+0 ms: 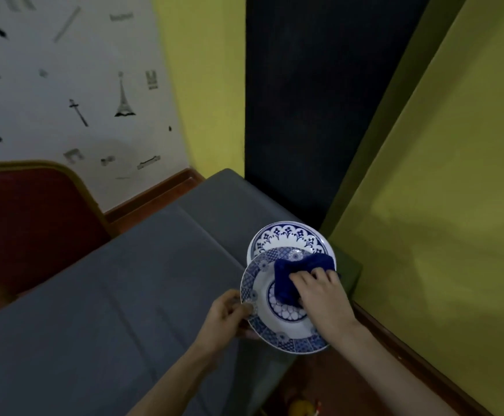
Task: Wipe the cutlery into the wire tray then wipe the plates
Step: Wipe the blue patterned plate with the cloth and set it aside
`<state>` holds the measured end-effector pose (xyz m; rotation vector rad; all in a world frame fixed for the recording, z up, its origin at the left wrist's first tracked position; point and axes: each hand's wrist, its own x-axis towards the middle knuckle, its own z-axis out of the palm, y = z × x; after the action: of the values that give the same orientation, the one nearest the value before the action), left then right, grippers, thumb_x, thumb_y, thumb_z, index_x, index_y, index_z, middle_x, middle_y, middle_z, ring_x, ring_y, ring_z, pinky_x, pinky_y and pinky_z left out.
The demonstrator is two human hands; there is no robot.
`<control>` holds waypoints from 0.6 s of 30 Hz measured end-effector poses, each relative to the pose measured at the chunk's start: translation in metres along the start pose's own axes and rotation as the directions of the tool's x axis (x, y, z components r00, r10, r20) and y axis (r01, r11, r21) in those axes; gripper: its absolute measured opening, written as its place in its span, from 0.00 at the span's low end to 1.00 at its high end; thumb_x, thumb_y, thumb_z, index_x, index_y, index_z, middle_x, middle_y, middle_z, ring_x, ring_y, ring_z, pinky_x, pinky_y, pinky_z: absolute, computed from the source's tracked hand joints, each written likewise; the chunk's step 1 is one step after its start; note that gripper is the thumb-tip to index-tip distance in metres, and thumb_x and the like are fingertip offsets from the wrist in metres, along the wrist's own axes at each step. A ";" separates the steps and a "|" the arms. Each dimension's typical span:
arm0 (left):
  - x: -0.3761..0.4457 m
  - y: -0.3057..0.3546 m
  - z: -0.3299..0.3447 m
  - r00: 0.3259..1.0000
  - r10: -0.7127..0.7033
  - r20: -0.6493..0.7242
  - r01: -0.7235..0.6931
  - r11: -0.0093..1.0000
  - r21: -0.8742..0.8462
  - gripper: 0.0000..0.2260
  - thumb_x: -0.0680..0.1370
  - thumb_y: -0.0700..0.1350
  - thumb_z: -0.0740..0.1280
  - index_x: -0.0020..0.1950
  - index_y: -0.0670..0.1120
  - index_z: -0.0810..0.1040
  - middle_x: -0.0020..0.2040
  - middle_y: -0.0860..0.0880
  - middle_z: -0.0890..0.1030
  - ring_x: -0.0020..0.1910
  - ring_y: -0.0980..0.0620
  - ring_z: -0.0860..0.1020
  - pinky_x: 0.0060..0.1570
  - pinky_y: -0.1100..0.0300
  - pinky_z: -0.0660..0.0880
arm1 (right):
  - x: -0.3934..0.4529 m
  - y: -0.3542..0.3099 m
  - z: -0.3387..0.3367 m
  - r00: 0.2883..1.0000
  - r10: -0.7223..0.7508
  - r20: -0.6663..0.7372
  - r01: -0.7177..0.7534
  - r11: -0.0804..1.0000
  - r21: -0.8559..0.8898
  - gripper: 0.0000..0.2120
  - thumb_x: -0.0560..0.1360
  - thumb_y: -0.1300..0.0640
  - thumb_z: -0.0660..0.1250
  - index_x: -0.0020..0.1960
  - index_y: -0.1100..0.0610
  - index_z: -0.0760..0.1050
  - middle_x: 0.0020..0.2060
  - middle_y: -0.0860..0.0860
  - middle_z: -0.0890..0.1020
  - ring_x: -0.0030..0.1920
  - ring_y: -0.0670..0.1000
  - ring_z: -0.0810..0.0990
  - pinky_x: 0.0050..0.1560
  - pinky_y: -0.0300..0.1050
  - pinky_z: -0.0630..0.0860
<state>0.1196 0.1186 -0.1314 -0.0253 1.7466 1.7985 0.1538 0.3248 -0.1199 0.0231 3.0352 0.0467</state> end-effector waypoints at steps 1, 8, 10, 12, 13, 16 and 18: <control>0.004 -0.002 0.008 1.000 -0.007 -0.027 0.006 0.999 -0.036 0.08 0.79 0.35 0.64 0.58 0.36 0.74 0.47 0.37 0.84 0.40 0.41 0.84 0.37 0.49 0.83 | 0.001 0.007 0.000 1.000 -0.015 0.005 0.015 1.000 -0.009 0.23 0.71 0.58 0.68 0.65 0.53 0.69 0.58 0.51 0.78 0.56 0.57 0.73 0.57 0.53 0.68; 0.040 -0.014 0.040 0.990 -0.033 -0.138 0.010 0.987 -0.163 0.06 0.80 0.34 0.63 0.55 0.34 0.73 0.48 0.34 0.82 0.37 0.41 0.84 0.33 0.52 0.82 | 0.007 0.050 0.006 0.984 -0.085 0.158 0.065 0.990 0.123 0.20 0.76 0.55 0.62 0.67 0.50 0.66 0.62 0.48 0.74 0.60 0.53 0.69 0.57 0.51 0.64; 0.050 -0.016 0.045 0.988 -0.042 -0.151 0.015 0.985 -0.175 0.06 0.80 0.34 0.62 0.55 0.34 0.73 0.48 0.35 0.82 0.38 0.41 0.84 0.34 0.52 0.83 | 0.010 0.053 0.008 0.981 -0.097 0.167 0.070 0.985 0.157 0.20 0.76 0.55 0.62 0.67 0.51 0.66 0.62 0.48 0.74 0.59 0.53 0.70 0.57 0.51 0.65; 0.057 -0.016 0.048 0.988 -0.043 -0.151 0.013 0.980 -0.197 0.05 0.81 0.34 0.61 0.55 0.35 0.73 0.47 0.37 0.83 0.41 0.39 0.84 0.36 0.50 0.83 | 0.011 0.053 0.010 0.988 -0.091 0.122 0.068 0.981 0.183 0.20 0.77 0.56 0.62 0.68 0.51 0.66 0.62 0.49 0.75 0.60 0.54 0.71 0.58 0.51 0.66; 0.062 -0.017 0.049 0.987 -0.045 -0.153 0.012 0.978 -0.209 0.05 0.81 0.35 0.60 0.55 0.36 0.73 0.45 0.39 0.84 0.42 0.39 0.84 0.37 0.50 0.83 | 0.012 0.053 0.011 0.992 -0.086 0.098 0.063 0.975 0.211 0.20 0.77 0.56 0.62 0.68 0.51 0.66 0.62 0.49 0.75 0.60 0.54 0.71 0.59 0.51 0.66; 0.077 -0.017 0.054 0.981 -0.059 -0.188 0.017 0.977 -0.214 0.04 0.82 0.36 0.59 0.55 0.39 0.72 0.48 0.39 0.84 0.43 0.39 0.85 0.38 0.49 0.83 | 0.013 0.051 0.013 0.998 -0.065 0.012 0.058 0.944 0.326 0.20 0.77 0.55 0.63 0.69 0.52 0.66 0.62 0.49 0.75 0.60 0.54 0.71 0.60 0.51 0.68; 0.084 -0.019 0.055 0.976 -0.063 -0.209 0.025 0.983 -0.180 0.04 0.82 0.37 0.59 0.55 0.39 0.72 0.50 0.38 0.83 0.43 0.39 0.85 0.38 0.51 0.83 | 0.015 0.049 0.015 0.997 -0.054 -0.048 0.068 0.922 0.380 0.20 0.76 0.55 0.64 0.68 0.53 0.68 0.61 0.50 0.76 0.60 0.54 0.72 0.59 0.51 0.70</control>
<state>0.0821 0.2021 -0.1772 -0.3405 1.7088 1.9728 0.1411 0.3742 -0.1345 -0.0416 3.0252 -0.5564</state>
